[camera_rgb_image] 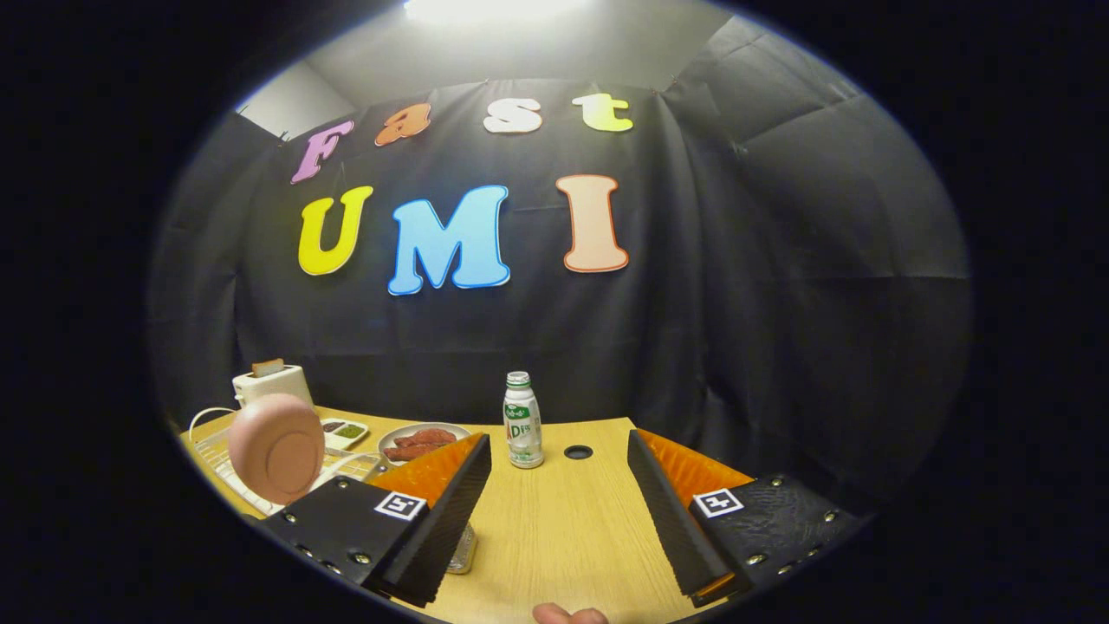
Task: Take the plate from the dish rack, then take the spoon from the basket and place it into the plate.
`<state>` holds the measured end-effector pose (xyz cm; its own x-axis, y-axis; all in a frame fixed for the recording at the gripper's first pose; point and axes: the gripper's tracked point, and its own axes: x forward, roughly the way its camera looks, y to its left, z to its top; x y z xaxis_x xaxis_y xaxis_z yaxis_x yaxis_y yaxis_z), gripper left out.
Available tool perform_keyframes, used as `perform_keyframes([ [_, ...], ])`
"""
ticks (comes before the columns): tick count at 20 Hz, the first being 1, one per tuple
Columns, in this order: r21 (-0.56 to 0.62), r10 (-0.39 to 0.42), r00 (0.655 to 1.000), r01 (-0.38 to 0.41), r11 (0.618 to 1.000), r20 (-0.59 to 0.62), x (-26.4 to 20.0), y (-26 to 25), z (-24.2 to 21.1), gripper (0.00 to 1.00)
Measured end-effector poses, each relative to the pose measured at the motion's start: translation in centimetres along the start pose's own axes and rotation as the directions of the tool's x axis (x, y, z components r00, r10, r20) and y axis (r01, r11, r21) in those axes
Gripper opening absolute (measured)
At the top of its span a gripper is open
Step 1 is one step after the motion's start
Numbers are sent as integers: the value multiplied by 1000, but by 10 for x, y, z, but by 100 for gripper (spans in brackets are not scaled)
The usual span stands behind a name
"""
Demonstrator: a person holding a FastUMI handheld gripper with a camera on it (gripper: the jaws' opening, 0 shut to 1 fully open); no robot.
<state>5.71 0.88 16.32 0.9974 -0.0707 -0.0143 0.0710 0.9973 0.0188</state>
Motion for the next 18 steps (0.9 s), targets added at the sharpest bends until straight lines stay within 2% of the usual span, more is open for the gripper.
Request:
perform_keyframes([
  [5,30,57,996,-55,998,-70,-18,56,56,96],
  [9,31,91,988,-87,996,-127,-15,107,87,96],
  [15,42,142,969,-136,990,-203,-5,186,92,97],
  [18,42,188,938,-184,982,-290,-4,225,77,96],
])
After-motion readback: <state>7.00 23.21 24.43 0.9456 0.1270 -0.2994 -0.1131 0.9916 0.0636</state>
